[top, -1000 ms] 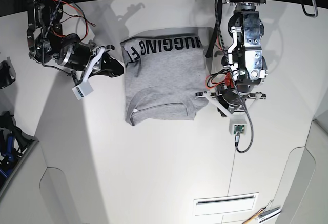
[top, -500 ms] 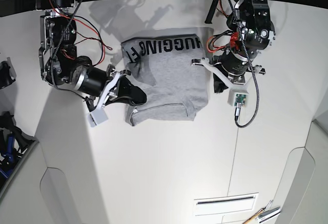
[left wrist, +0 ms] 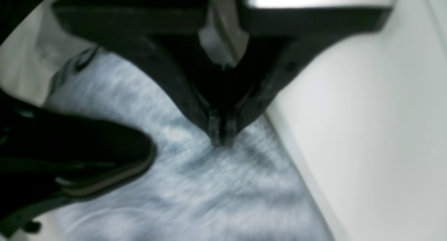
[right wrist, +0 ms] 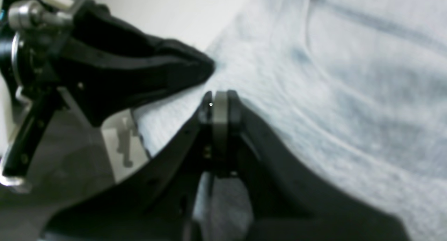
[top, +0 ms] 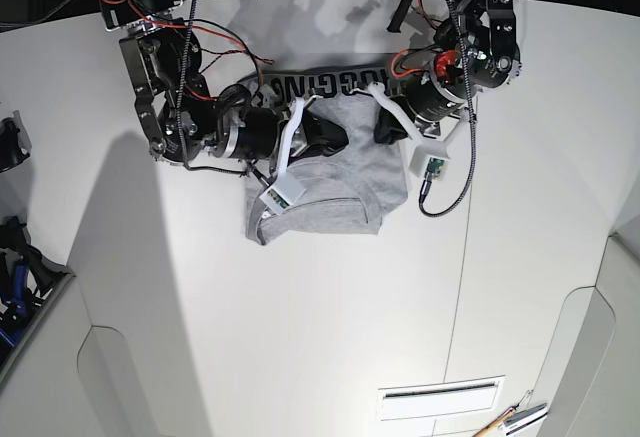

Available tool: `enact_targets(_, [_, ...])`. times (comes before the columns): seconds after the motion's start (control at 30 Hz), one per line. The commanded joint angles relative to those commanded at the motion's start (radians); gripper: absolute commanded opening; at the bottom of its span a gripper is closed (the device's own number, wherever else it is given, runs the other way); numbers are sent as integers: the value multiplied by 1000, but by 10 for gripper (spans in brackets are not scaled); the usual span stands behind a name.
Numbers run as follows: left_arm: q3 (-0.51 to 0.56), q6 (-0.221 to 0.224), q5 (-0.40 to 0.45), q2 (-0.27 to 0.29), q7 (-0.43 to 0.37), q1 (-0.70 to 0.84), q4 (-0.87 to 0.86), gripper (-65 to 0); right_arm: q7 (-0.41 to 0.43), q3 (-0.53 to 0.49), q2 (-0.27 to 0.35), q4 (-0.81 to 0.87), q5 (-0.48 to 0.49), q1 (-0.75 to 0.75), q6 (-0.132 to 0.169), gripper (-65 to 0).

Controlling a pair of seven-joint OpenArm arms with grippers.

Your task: Fold the T-shirt properly

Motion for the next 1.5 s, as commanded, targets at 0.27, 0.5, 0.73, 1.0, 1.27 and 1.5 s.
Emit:
enact_targets(0.27, [0, -1, -1, 0, -29, -29, -101, -650, 56, 1, 13, -136, 10, 1, 0, -650])
enact_targets(0.5, [0, 0, -1, 0, 9, -43, 48, -650, 42, 2, 13, -26, 65, 3, 0, -650])
enact_targets(0.73, [0, 0, 45, 0, 29, -23, 218, -650, -31, 8, 13, 185, 66, 3, -1, -650])
enact_targets(1.0, [-1, 0, 86, 0, 29, 91, 288, -650, -126, 51, 121, 317, 137, -23, -7, -650])
enact_targets(1.27, [-57, 1, 96, -59, 32, 230, 378, -650, -192, 193, 257, 425, 249, -188, -6, -650])
enact_targets(1.5, [-174, 33, 89, -112, 39, 354, 399, -650, -223, 308, 393, 466, 354, -346, 1, -650])
